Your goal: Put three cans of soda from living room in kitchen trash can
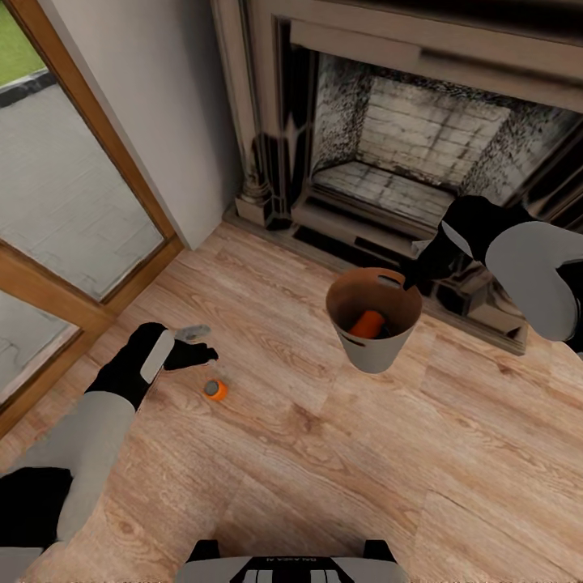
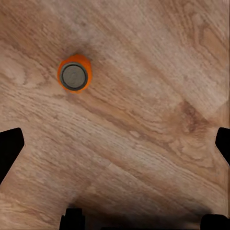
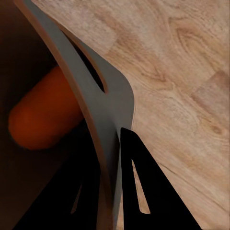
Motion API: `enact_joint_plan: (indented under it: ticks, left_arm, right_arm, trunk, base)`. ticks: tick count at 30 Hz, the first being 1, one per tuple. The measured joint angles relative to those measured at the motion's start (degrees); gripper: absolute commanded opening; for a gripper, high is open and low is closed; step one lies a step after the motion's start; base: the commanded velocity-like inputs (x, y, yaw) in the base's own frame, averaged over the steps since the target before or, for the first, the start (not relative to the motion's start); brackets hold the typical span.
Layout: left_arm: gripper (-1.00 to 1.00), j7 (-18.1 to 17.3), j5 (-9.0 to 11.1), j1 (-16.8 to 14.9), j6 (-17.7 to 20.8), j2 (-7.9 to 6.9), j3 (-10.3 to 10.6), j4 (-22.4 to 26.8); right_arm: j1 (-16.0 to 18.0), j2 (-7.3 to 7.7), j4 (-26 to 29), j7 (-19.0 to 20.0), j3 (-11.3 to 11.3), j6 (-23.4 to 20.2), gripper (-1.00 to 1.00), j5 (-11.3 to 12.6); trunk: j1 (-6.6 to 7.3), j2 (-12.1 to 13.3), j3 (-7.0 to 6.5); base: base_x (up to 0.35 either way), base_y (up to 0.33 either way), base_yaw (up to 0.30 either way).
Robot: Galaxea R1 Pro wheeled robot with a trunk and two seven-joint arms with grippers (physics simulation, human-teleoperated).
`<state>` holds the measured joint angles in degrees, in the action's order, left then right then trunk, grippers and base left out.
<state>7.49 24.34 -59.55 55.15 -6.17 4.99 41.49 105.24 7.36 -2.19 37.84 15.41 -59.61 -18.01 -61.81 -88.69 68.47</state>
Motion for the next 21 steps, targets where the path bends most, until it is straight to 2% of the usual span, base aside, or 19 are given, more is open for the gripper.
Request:
enact_joint_plan:
  ticks: [5, 9, 12, 17, 21]
  left_arm:
    - [1.0, 0.1, 0.0, -4.8, 0.1, -0.15, -0.1, -5.9]
    - [1.0, 0.1, 0.0, -8.9, 0.8, -0.03, -0.1, -9.9]
    - [1.0, 0.0, -0.1, -14.2, 1.5, -0.04, 0.0, -14.7]
    - [1.0, -0.1, -0.2, -17.4, 2.8, -0.51, 0.2, -16.2]
    - [1.0, -0.2, -0.3, -19.1, 3.4, -1.01, 0.2, -16.6]
  right_arm:
    - [0.1, 0.63, 0.0, 0.1, -0.7, -0.2, -1.0, 0.5]
    - [0.5, 0.83, 0.0, 0.0, 0.5, 0.0, -1.0, -0.2]
    - [0.7, 0.89, 0.0, 0.0, 1.4, 0.0, -1.0, -0.1]
    - [0.9, 0.56, 0.0, 0.0, 1.5, 0.0, -1.0, 0.1]
    - [1.6, 0.22, 0.0, 0.0, 1.2, 0.0, -1.0, 0.4]
  trunk:
    - [0.0, 0.0, 0.43]
    - [0.0, 0.0, 0.78]
    - [0.0, 0.0, 1.03]
    - [0.0, 0.0, 1.47]
    - [-0.88, -1.6, 2.54]
  base:
    - [0.0, 0.0, 0.0]
    - [0.0, 0.0, 0.0]
    - [0.0, 0.0, 0.0]
    - [0.0, 0.0, 0.0]
    - [0.0, 0.0, 0.0]
